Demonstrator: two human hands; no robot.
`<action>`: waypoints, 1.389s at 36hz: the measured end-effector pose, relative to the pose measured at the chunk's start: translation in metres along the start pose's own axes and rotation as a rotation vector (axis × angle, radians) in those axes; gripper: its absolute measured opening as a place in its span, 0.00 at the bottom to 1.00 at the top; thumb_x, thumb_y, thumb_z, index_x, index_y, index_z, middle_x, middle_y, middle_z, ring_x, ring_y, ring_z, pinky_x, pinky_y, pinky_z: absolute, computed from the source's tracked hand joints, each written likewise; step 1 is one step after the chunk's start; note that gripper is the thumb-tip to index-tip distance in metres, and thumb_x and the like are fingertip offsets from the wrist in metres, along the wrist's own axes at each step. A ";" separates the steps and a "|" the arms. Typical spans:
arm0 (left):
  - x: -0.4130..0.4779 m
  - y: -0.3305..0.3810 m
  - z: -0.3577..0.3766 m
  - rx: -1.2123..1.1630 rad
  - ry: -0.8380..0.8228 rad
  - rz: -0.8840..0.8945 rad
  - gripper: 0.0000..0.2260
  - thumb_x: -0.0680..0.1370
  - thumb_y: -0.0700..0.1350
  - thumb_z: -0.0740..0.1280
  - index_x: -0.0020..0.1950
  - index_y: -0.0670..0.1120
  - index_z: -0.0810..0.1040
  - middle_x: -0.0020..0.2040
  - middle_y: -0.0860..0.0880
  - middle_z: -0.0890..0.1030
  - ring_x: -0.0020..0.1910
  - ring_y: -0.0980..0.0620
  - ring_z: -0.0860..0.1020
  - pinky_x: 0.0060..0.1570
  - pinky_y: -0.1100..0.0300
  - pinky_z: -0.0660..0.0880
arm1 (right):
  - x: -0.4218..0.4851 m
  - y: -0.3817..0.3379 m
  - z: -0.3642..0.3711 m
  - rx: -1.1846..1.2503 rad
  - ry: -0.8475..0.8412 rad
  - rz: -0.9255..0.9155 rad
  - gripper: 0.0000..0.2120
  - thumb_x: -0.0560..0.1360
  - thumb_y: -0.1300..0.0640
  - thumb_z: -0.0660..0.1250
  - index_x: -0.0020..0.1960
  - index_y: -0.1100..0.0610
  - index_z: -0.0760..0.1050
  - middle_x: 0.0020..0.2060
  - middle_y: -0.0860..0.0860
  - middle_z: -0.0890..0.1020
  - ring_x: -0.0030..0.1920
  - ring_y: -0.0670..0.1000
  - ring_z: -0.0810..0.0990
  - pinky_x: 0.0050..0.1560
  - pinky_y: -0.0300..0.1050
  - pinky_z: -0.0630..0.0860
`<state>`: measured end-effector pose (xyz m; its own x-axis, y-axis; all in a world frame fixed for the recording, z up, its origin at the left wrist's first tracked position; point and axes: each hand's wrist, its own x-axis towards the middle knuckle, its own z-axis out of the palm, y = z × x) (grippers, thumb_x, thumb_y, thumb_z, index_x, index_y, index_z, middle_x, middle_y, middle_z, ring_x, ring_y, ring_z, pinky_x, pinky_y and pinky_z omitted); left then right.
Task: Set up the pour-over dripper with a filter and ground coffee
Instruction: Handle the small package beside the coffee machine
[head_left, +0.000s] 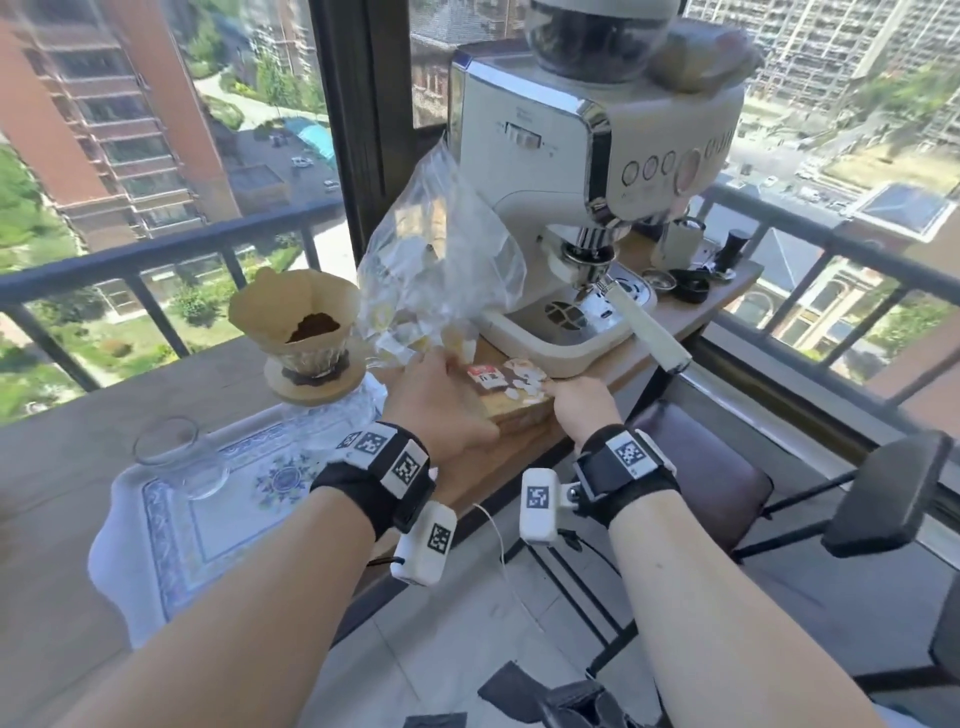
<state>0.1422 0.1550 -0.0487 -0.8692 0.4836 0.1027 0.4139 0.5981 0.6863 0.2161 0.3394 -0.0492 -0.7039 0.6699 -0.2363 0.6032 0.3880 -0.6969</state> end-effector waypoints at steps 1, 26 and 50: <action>-0.001 0.002 0.000 -0.058 0.015 0.025 0.48 0.54 0.64 0.78 0.70 0.49 0.71 0.62 0.53 0.75 0.59 0.53 0.76 0.58 0.60 0.75 | -0.001 0.001 -0.001 -0.026 -0.016 -0.005 0.16 0.83 0.58 0.59 0.65 0.62 0.80 0.63 0.63 0.81 0.64 0.64 0.78 0.63 0.48 0.74; -0.022 0.006 0.008 -0.336 -0.041 0.043 0.49 0.56 0.65 0.81 0.73 0.50 0.70 0.62 0.56 0.77 0.57 0.60 0.76 0.49 0.74 0.68 | -0.034 -0.010 -0.009 0.349 -0.173 -0.156 0.09 0.78 0.58 0.67 0.44 0.60 0.84 0.45 0.63 0.86 0.39 0.54 0.86 0.41 0.53 0.86; -0.008 0.013 0.002 -0.392 -0.199 0.123 0.27 0.69 0.39 0.77 0.66 0.51 0.75 0.60 0.57 0.83 0.57 0.56 0.82 0.57 0.51 0.82 | -0.045 -0.019 -0.042 -0.009 -0.235 -0.297 0.22 0.78 0.57 0.71 0.71 0.49 0.73 0.55 0.55 0.82 0.48 0.57 0.86 0.54 0.57 0.84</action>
<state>0.1546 0.1600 -0.0418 -0.7353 0.6722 0.0868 0.3440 0.2598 0.9023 0.2514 0.3285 0.0031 -0.9148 0.3640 -0.1749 0.3626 0.5497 -0.7525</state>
